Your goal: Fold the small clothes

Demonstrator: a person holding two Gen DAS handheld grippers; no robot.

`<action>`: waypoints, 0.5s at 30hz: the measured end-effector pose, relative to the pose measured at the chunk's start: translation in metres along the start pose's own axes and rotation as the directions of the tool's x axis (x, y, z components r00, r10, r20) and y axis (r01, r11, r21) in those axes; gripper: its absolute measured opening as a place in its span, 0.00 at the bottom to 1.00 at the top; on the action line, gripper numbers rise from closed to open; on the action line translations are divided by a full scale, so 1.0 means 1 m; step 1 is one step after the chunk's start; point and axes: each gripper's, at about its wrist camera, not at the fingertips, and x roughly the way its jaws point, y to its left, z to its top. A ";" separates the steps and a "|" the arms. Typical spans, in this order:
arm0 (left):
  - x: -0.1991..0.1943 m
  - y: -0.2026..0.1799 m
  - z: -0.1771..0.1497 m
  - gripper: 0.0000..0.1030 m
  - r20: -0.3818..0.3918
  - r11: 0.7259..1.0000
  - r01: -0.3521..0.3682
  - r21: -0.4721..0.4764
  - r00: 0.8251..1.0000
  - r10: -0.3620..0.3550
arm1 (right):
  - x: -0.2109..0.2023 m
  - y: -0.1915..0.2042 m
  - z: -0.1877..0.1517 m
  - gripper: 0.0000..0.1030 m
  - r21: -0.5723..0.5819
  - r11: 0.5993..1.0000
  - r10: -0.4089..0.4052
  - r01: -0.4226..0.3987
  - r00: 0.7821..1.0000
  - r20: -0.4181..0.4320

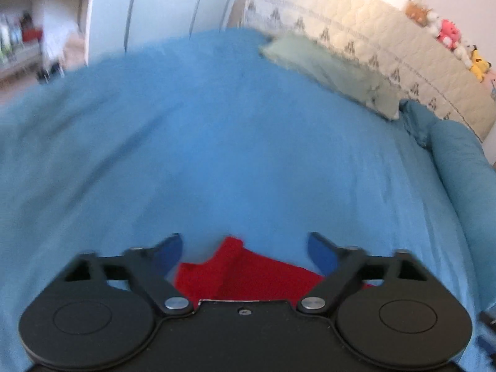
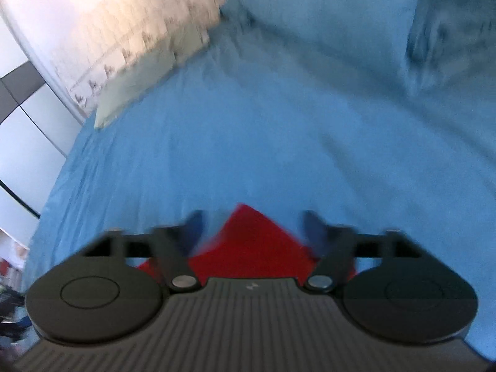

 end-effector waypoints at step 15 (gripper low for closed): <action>0.006 0.005 -0.122 1.00 -0.256 0.968 0.007 0.251 0.965 0.060 | 0.018 0.000 -0.099 1.00 -0.355 0.930 0.044 -0.099 0.986 -0.161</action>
